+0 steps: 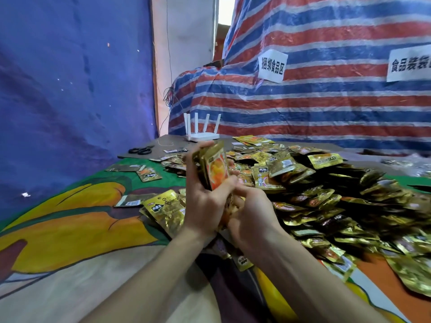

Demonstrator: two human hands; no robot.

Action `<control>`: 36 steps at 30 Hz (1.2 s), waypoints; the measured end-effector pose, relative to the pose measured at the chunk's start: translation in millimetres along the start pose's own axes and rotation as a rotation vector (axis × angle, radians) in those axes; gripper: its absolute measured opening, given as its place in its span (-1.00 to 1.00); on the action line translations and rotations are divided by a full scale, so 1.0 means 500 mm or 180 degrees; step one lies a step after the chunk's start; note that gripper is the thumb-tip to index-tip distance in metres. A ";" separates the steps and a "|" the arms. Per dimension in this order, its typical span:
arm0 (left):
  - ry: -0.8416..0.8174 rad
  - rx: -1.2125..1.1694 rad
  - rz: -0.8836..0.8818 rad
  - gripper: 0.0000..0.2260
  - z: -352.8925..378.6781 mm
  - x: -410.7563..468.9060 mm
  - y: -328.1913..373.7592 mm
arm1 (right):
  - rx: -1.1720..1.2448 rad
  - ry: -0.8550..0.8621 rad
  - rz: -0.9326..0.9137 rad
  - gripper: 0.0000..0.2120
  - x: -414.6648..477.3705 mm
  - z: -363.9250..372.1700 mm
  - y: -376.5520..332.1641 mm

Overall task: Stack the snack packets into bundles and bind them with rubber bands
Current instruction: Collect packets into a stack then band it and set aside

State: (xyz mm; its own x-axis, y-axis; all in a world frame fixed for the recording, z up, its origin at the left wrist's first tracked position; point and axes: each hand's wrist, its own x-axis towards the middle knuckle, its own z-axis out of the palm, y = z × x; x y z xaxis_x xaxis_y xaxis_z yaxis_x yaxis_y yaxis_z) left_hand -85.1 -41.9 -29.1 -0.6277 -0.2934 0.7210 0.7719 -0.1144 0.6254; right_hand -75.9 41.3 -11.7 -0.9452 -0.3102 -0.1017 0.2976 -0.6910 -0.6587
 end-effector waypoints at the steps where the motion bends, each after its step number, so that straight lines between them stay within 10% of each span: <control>1: -0.0119 0.0030 -0.0035 -0.48 0.004 -0.005 -0.001 | 0.0081 -0.0001 -0.0016 -0.67 0.004 0.001 0.004; 20: -0.0923 -0.0191 -0.0953 -0.50 0.155 -0.077 0.019 | -0.4727 0.0827 -0.1320 -0.79 -0.149 -0.206 -0.229; 26: -0.1255 0.0086 -0.0935 -0.54 0.162 -0.158 0.000 | -0.6929 0.2289 -0.0945 -0.77 -0.260 -0.342 -0.406; 31: -0.1014 0.0107 -0.0891 -0.58 0.156 -0.160 -0.010 | -0.7343 0.2809 0.0195 -0.93 -0.311 -0.440 -0.458; 36: -0.0903 0.0143 -0.0985 -0.59 0.152 -0.158 -0.021 | -0.6991 0.2789 -0.0092 -0.95 -0.310 -0.485 -0.452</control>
State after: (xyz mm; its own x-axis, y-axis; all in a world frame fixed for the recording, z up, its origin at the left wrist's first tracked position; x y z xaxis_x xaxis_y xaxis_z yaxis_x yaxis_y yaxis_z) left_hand -51.4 54.7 -69.9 -0.8369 0.0221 0.5469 0.5415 -0.1126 0.8331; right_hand -29.4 403.8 -27.9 -0.9329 0.3329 0.1371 0.3184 0.9407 -0.1173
